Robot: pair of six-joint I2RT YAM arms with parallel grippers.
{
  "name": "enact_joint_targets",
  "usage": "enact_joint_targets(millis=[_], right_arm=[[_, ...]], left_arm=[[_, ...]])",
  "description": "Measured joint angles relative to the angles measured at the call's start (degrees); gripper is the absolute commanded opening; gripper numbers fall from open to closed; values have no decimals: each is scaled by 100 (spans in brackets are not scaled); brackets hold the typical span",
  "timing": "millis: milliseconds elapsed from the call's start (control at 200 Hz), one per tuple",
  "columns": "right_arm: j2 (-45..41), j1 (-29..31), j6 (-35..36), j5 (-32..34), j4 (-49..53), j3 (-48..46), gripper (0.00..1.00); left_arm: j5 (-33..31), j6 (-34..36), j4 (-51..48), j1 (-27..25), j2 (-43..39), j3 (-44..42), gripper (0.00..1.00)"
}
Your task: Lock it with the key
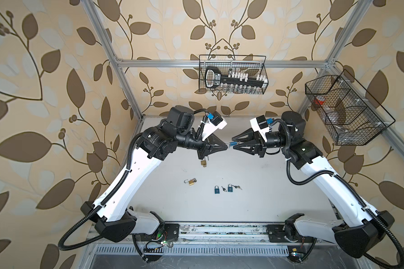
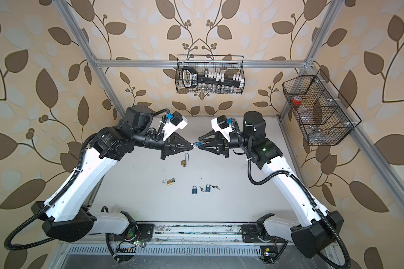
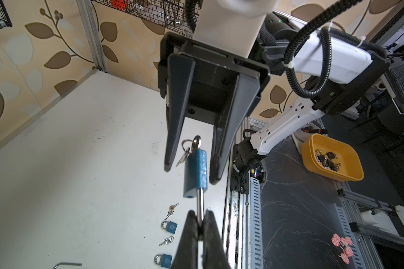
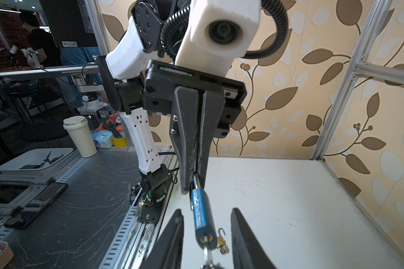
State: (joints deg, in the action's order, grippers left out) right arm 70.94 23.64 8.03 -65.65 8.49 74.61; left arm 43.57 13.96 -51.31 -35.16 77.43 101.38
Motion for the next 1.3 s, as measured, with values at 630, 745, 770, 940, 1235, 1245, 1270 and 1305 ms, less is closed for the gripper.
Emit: enact_joint_targets(millis=[630,745,770,940,1235,1245,1270,1305], right_arm=[[-9,39,-730,-11,-284,-68,0],[-9,160,-1685,50,-942,-332,0],[-9,192,-1843,57,-1038,-374,0],[-13,367,-2605,170,-1360,-411,0],[-138,374,-2796,293,-1346,-411,0],[-146,374,-2796,297,-1344,-411,0],[-160,374,-2802,306,-1344,-411,0],[-179,374,-2817,308,-1344,-407,0]], left_arm=[[-494,-192,450,-13,-254,-313,0],[-809,-247,708,-33,-531,-645,2],[-859,-256,734,-44,-588,-699,4],[-1213,-254,1008,-39,-863,-850,29],[-1397,-444,1467,-33,-1113,-994,53],[-1392,-426,1475,-26,-1121,-994,54],[-1362,-472,1495,-4,-1141,-997,56],[-1311,-490,1523,0,-1169,-999,58]])
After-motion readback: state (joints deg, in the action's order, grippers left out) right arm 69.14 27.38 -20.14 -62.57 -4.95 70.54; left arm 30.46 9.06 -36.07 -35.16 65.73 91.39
